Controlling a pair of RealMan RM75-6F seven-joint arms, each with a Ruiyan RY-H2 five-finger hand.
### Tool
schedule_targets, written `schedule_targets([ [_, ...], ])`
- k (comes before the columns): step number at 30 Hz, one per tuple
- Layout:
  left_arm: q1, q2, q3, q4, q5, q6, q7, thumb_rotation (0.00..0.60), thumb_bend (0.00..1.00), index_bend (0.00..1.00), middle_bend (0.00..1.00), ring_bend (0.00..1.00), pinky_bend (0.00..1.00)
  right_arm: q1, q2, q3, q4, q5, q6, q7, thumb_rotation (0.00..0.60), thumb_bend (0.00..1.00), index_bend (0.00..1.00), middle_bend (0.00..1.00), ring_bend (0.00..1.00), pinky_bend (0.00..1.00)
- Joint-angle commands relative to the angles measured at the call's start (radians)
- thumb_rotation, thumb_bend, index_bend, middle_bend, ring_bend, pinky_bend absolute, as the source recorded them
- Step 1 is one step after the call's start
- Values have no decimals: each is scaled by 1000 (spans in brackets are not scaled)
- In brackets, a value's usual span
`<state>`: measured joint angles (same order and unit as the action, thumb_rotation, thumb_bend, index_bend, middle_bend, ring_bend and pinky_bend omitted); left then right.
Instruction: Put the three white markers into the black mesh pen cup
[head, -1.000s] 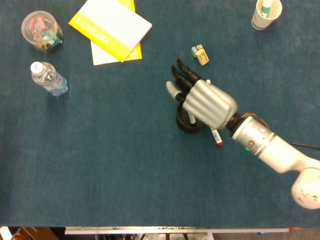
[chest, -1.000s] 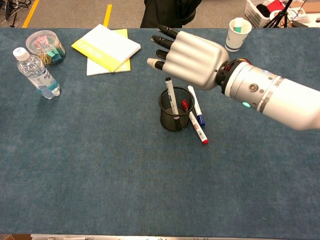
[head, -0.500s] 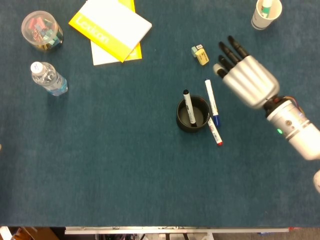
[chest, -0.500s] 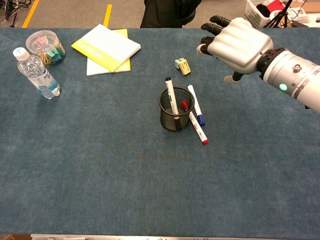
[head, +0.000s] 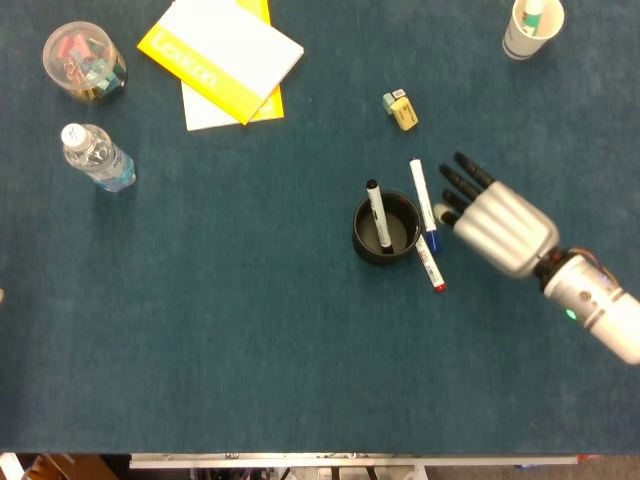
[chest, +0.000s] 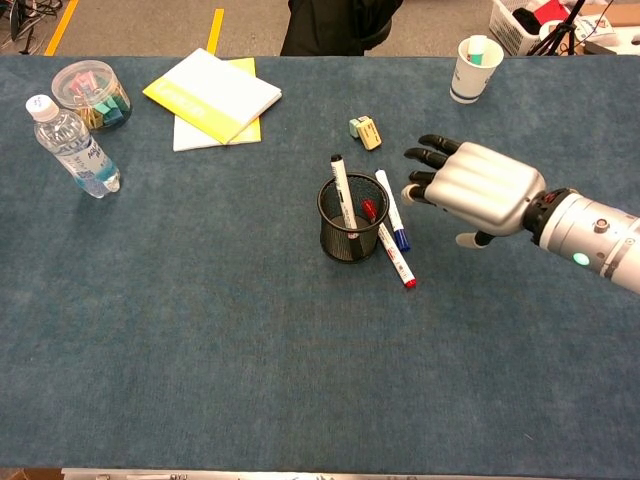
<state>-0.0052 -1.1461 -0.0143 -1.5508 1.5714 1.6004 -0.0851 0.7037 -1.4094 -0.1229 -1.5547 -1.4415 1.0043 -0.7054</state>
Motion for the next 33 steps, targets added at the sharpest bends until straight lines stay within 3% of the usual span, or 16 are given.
schedule_targets([
  [1, 0, 0, 0, 1, 0, -1, -1, 600, 150, 195, 178, 174, 139, -6, -10, -6, 20, -4, -18, -12, 600, 129, 303, 297, 52, 0],
  [9, 2, -1, -1, 5, -5, -1, -4, 600, 150, 195, 178, 174, 139, -2, -58, 25, 73, 6, -54, -5, 600, 143, 303, 297, 52, 0],
  [18, 0, 2, -3, 5, -9, -5, -3, 600, 150, 195, 178, 174, 139, 32, -113, 97, 143, 35, -98, 31, 600, 148, 307, 297, 52, 0],
  [22, 3, 4, -3, 4, -13, -4, -1, 600, 149, 195, 178, 174, 139, 53, -136, 120, 174, 49, -129, 45, 600, 225, 307, 297, 52, 0],
  [33, 6, 6, -5, 4, -19, -3, 2, 600, 150, 195, 178, 174, 138, 116, -179, 166, 235, 122, -233, 46, 600, 228, 307, 298, 52, 0],
])
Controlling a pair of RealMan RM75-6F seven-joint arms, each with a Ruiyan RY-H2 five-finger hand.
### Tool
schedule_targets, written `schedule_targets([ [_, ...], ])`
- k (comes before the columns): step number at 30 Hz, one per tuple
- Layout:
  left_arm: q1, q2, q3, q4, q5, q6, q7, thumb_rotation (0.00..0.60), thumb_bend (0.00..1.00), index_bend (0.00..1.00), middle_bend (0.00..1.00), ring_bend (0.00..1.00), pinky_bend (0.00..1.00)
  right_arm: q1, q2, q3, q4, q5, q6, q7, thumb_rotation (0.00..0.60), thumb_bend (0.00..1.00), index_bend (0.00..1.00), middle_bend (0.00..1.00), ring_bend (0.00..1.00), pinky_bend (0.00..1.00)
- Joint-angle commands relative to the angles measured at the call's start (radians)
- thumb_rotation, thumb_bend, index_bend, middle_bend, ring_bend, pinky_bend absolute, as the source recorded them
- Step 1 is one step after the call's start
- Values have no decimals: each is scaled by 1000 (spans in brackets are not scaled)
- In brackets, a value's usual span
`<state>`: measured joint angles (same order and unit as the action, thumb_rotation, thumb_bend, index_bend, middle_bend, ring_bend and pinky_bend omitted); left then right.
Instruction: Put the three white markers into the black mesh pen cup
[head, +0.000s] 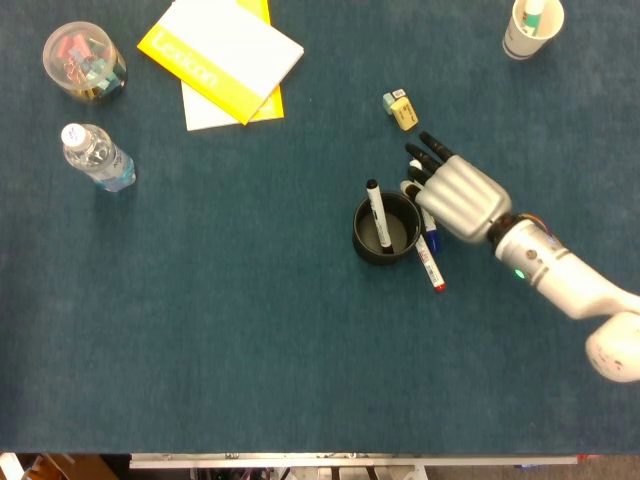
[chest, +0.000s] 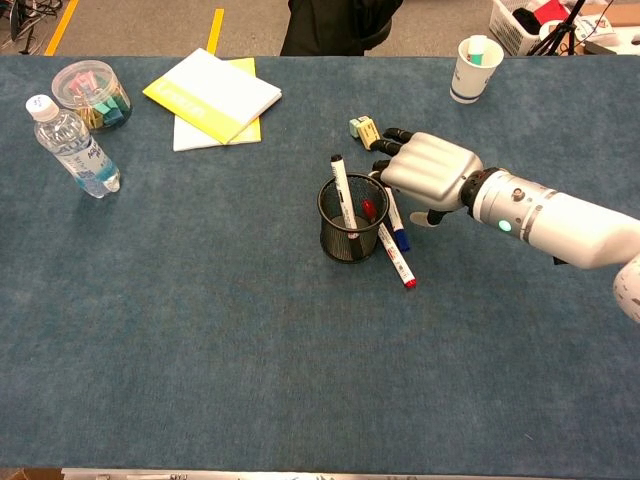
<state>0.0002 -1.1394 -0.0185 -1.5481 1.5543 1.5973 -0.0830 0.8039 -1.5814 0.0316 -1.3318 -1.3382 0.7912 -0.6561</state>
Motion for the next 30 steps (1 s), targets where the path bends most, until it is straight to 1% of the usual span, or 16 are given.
schedule_targets([
  [1, 1, 0, -1, 1, -3, 0, 0, 600, 150, 195, 178, 174, 138, 20, -7, 14, 15, 25, -27, -3, 600, 228, 307, 299, 52, 0],
  [6, 2, -1, 0, 2, -1, 1, 0, 600, 150, 195, 178, 174, 139, 31, -19, 20, 34, 56, -48, 1, 600, 235, 307, 302, 52, 0],
  [12, 4, 0, 0, 4, -3, 2, -3, 600, 150, 195, 178, 174, 139, 22, -5, 4, 26, 63, -36, 4, 600, 242, 307, 307, 52, 0],
  [17, 3, -1, -1, 7, -3, -2, -6, 600, 150, 196, 178, 174, 138, -10, 53, -19, -31, 61, 0, 15, 600, 242, 307, 312, 52, 0],
  [25, 1, -3, -1, 10, -1, -4, -9, 600, 150, 195, 178, 174, 138, -106, 193, -73, -156, 37, 99, 86, 600, 242, 307, 316, 52, 0],
  [28, 0, -5, 0, 8, 1, -5, -4, 600, 149, 195, 178, 174, 138, -116, 210, -70, -170, 5, 127, 122, 600, 242, 307, 318, 52, 0],
  [30, -1, -6, 2, 4, 7, -5, -1, 600, 150, 195, 178, 174, 138, -106, 199, -59, -165, -10, 126, 127, 600, 242, 307, 318, 52, 0],
])
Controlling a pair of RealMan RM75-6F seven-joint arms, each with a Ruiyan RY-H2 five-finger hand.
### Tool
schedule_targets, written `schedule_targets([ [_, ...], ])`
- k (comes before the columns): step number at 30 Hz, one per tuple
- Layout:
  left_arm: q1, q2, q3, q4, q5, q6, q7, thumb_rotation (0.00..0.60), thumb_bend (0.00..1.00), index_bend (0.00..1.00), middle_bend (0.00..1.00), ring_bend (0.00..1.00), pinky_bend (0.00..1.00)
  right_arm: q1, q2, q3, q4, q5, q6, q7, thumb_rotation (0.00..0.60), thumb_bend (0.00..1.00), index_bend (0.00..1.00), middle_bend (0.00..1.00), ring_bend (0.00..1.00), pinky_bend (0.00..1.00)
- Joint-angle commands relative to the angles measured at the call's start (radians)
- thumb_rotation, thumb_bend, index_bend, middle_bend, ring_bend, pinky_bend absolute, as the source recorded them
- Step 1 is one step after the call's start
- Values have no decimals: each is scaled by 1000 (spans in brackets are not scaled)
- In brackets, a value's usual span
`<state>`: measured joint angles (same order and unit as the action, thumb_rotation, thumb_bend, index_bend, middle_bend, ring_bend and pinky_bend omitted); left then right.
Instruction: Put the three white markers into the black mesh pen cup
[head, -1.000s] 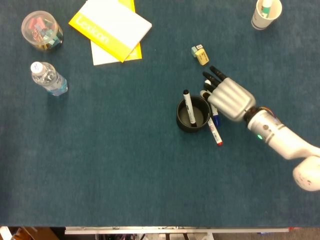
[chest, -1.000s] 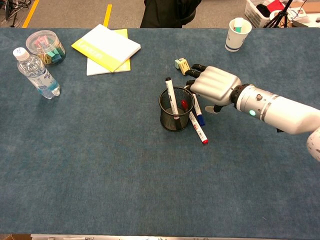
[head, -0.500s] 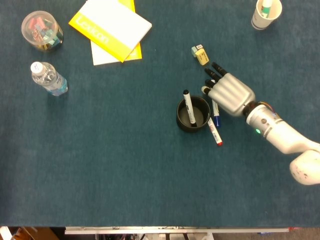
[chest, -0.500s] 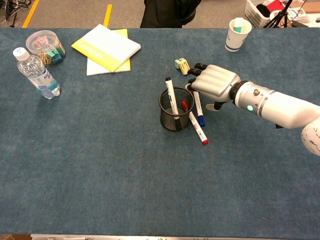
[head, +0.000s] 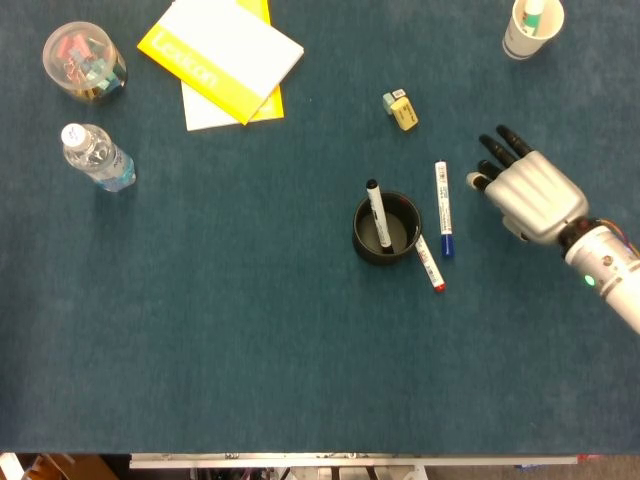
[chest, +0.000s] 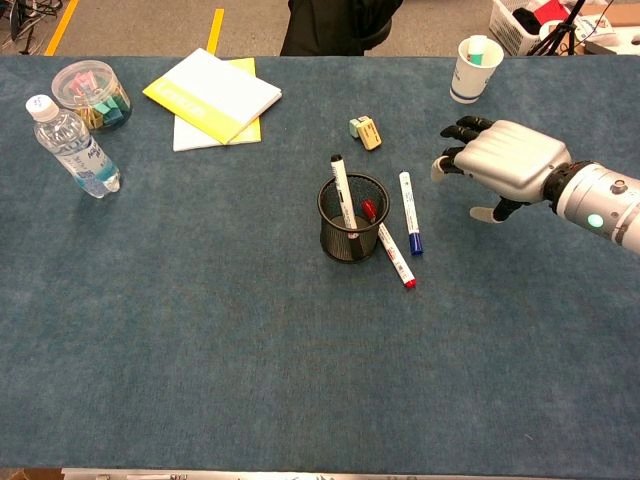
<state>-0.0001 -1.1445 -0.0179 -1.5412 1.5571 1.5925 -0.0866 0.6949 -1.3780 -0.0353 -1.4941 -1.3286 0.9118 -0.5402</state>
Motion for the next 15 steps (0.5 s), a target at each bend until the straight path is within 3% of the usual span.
schedule_targets([
  [1, -1, -2, 2, -4, 6, 1, 5, 600, 150, 195, 178, 174, 138, 9, -15, 14, 2, -23, 1, 9, 600, 242, 307, 318, 52, 0],
  [8, 4, 4, 2, -13, 3, 7, 11, 600, 150, 195, 178, 174, 139, 68, -148, 55, 107, 19, -82, -22, 600, 241, 307, 318, 52, 0],
  [15, 9, 4, 4, -8, -1, 8, 5, 600, 149, 195, 178, 174, 139, 83, -188, 52, 149, 37, -113, -39, 600, 242, 307, 318, 52, 0],
])
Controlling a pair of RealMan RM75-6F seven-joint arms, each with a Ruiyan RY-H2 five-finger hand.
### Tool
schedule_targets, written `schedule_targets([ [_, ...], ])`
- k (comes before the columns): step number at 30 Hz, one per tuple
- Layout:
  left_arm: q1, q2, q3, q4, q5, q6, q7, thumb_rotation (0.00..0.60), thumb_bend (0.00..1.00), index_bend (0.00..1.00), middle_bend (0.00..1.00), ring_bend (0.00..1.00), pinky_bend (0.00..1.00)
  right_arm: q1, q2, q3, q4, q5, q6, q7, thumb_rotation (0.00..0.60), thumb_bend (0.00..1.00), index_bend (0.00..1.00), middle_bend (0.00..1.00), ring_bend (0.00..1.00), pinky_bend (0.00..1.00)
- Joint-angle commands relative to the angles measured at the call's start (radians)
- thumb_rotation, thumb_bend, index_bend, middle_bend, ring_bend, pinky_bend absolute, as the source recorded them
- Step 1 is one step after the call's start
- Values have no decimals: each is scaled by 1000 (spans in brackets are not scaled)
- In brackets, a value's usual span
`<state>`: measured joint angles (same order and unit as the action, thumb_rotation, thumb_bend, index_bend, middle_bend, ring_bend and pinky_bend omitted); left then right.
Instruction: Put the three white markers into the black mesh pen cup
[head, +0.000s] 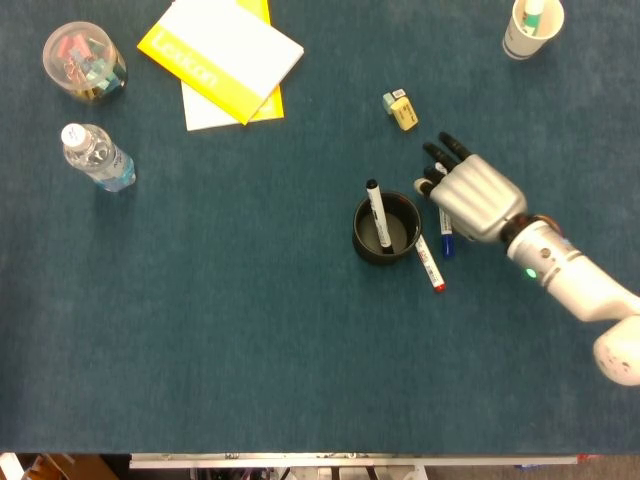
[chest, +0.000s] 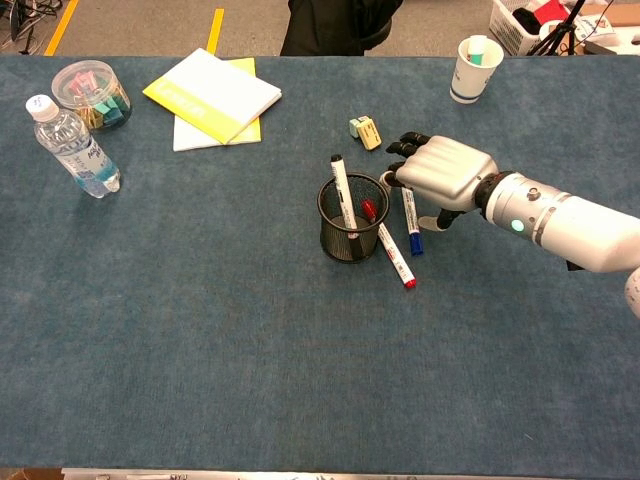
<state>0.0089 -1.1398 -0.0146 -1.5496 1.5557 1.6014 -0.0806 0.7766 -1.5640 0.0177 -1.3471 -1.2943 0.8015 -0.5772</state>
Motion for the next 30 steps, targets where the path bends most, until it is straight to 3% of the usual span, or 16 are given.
schedule_targets([
  [1, -1, -1, 0, 2, 1, -2, -2, 600, 150, 195, 178, 174, 138, 0, -1, -3, 2, 5, -4, -3, 600, 242, 307, 318, 52, 0],
  [17, -5, -3, 2, 8, 9, -7, -8, 600, 149, 195, 178, 174, 138, -108, 149, -77, -105, 0, 82, 53, 600, 241, 307, 318, 52, 0],
  [25, -1, 0, 4, -4, 19, 7, -3, 600, 150, 195, 178, 174, 138, -142, 210, -101, -187, -142, 172, 139, 600, 245, 317, 325, 53, 0],
  [30, 8, 6, 5, -8, 16, 19, -3, 600, 150, 195, 178, 174, 138, -165, 226, -157, -180, -226, 184, 150, 600, 252, 356, 325, 53, 0],
])
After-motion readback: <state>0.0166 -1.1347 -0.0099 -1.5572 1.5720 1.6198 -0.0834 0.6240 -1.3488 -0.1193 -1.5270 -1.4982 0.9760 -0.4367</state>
